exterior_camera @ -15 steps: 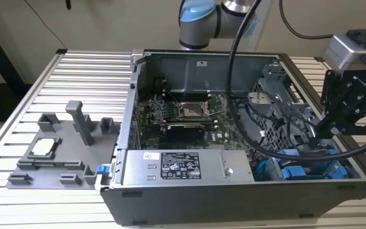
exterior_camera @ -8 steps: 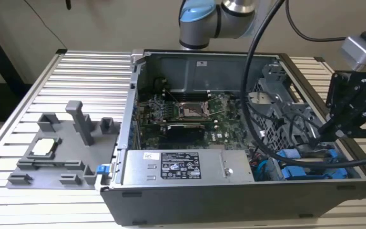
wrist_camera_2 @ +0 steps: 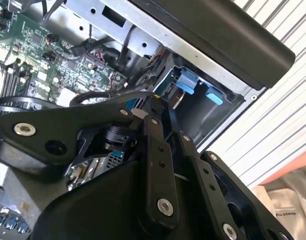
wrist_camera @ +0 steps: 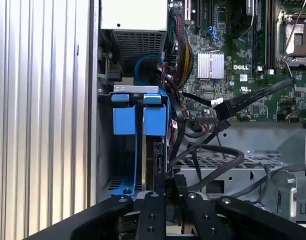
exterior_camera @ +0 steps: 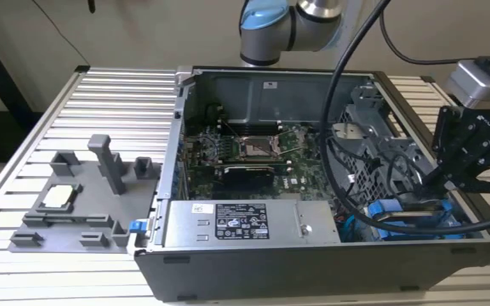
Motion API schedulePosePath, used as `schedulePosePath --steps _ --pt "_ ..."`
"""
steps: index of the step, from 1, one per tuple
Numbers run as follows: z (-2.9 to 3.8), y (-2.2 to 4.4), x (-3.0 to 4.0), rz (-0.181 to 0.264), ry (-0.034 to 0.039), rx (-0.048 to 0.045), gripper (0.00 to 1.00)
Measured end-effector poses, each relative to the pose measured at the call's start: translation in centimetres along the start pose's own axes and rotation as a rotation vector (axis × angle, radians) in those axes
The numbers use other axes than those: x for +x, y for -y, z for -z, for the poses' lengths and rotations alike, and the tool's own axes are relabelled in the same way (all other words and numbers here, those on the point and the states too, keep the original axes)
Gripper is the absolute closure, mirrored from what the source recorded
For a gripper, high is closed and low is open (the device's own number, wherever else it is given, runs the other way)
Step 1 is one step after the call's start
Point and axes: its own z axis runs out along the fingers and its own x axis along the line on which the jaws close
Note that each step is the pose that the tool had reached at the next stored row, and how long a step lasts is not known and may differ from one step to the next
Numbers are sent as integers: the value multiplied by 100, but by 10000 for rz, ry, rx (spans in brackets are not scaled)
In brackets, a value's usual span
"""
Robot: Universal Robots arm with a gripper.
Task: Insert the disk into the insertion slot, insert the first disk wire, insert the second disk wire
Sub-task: 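Insert the first disk wire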
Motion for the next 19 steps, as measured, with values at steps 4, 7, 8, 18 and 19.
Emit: schedulePosePath --steps 4,7,8,18,19 --pt "-49 4 3 0 -1 4 81" --pt "-61 4 6 1 -2 11 81" --pt "-63 5 8 2 -2 16 81" --pt "-97 6 22 4 -35 129 81" --pt "-100 6 23 4 -44 139 81"
